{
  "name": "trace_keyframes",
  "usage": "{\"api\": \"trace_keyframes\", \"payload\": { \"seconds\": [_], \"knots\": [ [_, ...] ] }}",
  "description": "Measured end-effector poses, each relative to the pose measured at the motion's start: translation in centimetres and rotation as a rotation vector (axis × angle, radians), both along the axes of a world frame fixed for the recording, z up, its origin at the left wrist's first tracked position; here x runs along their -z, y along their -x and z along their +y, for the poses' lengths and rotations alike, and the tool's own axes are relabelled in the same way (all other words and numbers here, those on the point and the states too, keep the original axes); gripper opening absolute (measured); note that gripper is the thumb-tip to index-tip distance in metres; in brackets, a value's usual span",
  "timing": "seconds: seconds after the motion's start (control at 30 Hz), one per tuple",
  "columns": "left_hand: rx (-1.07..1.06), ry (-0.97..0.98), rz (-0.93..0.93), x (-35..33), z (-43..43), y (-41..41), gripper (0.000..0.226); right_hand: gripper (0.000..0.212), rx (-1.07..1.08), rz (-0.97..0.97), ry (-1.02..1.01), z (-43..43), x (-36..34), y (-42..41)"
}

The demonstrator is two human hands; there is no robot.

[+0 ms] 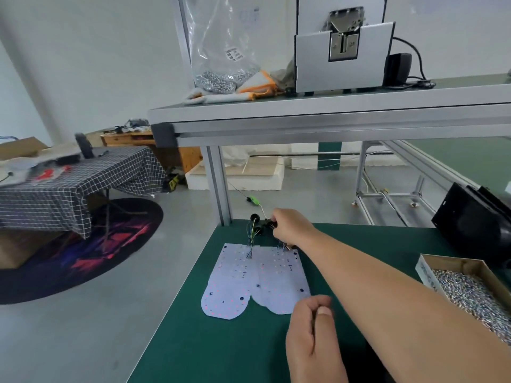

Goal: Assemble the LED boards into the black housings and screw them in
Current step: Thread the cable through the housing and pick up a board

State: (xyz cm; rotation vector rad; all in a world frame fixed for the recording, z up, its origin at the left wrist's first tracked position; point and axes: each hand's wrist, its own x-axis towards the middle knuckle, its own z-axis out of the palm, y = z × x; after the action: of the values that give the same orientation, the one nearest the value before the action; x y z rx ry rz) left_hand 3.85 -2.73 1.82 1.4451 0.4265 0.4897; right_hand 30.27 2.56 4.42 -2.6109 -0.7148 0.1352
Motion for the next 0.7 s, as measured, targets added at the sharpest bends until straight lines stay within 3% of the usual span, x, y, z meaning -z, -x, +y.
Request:
{"api": "trace_keyframes", "payload": {
  "seconds": [0.2, 0.37, 0.53, 0.7],
  "knots": [
    [-0.01, 0.026, 0.025, 0.0, -0.3, 0.1, 0.052, 0.037, 0.141, 0.34, -0.339, -2.1, 0.0, 0.0],
    [0.016, 0.012, 0.03, 0.0, -0.4, 0.3, 0.049, 0.019, 0.132, 0.301, -0.306, -3.4, -0.2, -0.5],
    [0.049, -0.005, 0.026, 0.0, -0.3, 0.4, 0.047, 0.022, -0.007, 0.424, -0.289, -5.4, -0.2, -0.9],
    [0.075, -0.021, 0.017, 0.0, -0.2, 0.5, 0.045, 0.019, 0.082, 0.276, -0.27, -6.2, -0.4, -1.2]
  ]
}}
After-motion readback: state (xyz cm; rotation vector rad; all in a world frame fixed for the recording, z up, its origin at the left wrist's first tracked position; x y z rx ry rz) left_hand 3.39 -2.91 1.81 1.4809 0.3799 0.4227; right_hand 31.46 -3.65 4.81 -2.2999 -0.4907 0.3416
